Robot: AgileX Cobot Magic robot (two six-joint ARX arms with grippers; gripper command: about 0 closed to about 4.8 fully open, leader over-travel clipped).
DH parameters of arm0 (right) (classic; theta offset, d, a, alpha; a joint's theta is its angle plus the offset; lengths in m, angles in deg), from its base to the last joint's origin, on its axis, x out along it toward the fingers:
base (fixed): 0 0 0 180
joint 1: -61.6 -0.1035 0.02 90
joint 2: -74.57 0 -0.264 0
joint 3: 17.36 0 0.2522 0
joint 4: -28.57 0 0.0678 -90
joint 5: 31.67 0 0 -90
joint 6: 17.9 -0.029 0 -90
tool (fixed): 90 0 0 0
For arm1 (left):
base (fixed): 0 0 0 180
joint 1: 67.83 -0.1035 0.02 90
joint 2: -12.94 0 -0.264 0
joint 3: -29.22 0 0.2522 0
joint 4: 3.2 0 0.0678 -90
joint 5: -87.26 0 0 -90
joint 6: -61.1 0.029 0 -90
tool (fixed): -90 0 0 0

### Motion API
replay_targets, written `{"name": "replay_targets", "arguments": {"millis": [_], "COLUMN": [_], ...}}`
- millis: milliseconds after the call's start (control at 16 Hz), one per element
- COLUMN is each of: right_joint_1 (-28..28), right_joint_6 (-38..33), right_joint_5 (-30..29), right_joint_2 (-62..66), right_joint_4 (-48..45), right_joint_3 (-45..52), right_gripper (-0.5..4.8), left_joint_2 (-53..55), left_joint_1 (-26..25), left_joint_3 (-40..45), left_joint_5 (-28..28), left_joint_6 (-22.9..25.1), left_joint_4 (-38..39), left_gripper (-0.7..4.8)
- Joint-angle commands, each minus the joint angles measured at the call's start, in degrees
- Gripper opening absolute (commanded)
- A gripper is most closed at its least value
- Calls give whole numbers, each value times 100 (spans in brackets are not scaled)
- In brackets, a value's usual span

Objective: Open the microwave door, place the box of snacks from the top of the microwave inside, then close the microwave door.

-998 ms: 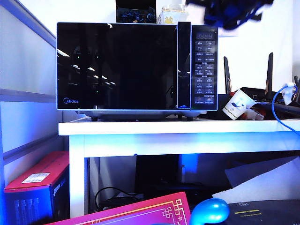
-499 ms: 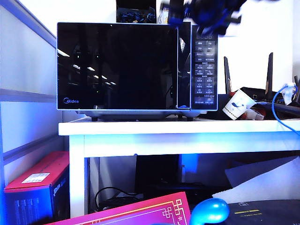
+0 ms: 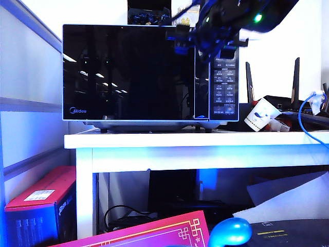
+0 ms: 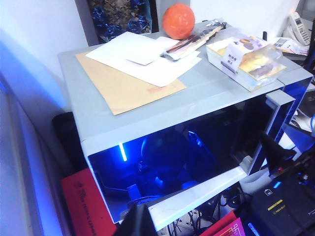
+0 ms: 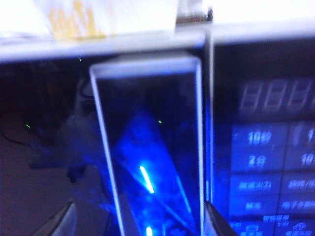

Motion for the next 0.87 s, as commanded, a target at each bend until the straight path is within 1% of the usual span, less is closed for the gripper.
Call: {"name": "replay_targets", "arguments": {"millis": [62,187,249,312,686,748,811,873], "right_joint_1": [26,116,219,302,361,361,361,361], "right_joint_6": [11,11,9,9,94,201,317,428], "right_joint_5": [15,48,-98,-348,-562,-566,-584,-586], "right_joint_2": [57,74,74,90,109,107,107,107], "right_joint_4": [-46,-28,17,33,85,79,81,79], "right_joint_3": [-48,-48,-48,-48,-52,-52,-52,-52], "right_gripper": [332,331,280,262,263,248,160,134], "left_joint_2": [-17,-17,-17,-17,-17,-17,-17,-17], "left_joint_1": [2,2,2,2,2,2,2,2], "left_joint_3": [-24,-24,-22,-22,-22,-22,-22,-22], "left_joint_5": [31,28,28,28,28,28,28,28], "left_joint_6": [37,37,37,39,37,37,37,37], "left_joint_4": [-68,-63,-63,-63,-66,-63,-59,-57], "left_gripper": [-6,-6,-6,-6,-6,-6,-6,-6]}}
